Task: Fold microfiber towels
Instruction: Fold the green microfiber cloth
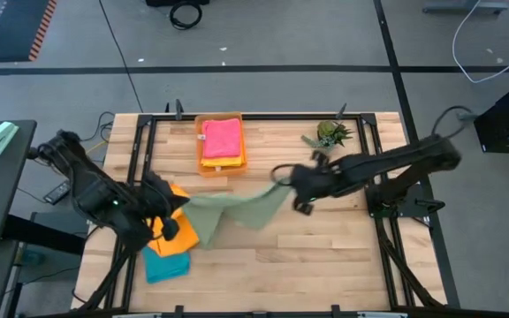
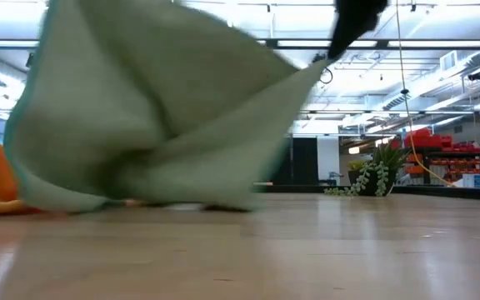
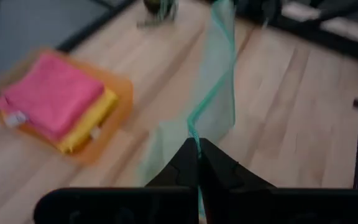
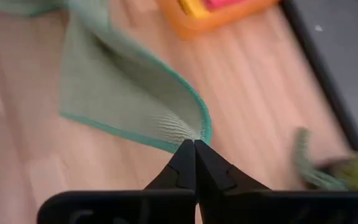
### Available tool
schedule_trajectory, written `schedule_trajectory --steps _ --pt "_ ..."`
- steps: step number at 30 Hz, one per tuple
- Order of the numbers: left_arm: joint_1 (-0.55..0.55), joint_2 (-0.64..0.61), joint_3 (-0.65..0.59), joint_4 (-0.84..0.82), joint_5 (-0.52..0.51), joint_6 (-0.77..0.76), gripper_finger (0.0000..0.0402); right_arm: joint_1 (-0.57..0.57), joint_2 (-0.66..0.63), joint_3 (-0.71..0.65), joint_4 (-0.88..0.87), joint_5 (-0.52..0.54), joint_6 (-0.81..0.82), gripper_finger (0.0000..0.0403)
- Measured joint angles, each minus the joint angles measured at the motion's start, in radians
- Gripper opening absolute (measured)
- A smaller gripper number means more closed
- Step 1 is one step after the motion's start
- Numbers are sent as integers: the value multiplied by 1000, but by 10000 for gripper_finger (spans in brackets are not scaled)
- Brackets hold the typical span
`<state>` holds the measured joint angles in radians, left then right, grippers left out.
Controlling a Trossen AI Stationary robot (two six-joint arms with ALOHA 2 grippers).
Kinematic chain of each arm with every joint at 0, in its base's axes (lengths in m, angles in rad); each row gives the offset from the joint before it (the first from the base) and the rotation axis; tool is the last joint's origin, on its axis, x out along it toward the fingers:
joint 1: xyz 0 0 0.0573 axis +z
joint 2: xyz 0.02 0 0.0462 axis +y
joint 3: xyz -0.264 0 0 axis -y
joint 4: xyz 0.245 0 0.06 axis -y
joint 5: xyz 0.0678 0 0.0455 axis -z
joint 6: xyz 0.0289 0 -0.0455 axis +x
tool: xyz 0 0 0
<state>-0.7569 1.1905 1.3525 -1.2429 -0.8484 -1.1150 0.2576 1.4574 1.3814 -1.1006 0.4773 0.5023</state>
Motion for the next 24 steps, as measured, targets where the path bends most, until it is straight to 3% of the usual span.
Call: schedule_trajectory --steps 7,11,15,20,24 --pt "12 -100 1 38 -144 130 12 51 -249 0 -133 101 -62 1" --pt "60 -142 1 66 -198 229 7 47 -344 0 -126 159 -214 0" --pt "179 -152 1 210 -220 476 8 -12 -391 0 -96 207 -447 0" --pt "380 -142 1 519 -82 871 7 -110 -425 1 22 232 -793 0" --pt "506 -139 1 646 90 992 6 -157 -425 60 38 230 -896 0"
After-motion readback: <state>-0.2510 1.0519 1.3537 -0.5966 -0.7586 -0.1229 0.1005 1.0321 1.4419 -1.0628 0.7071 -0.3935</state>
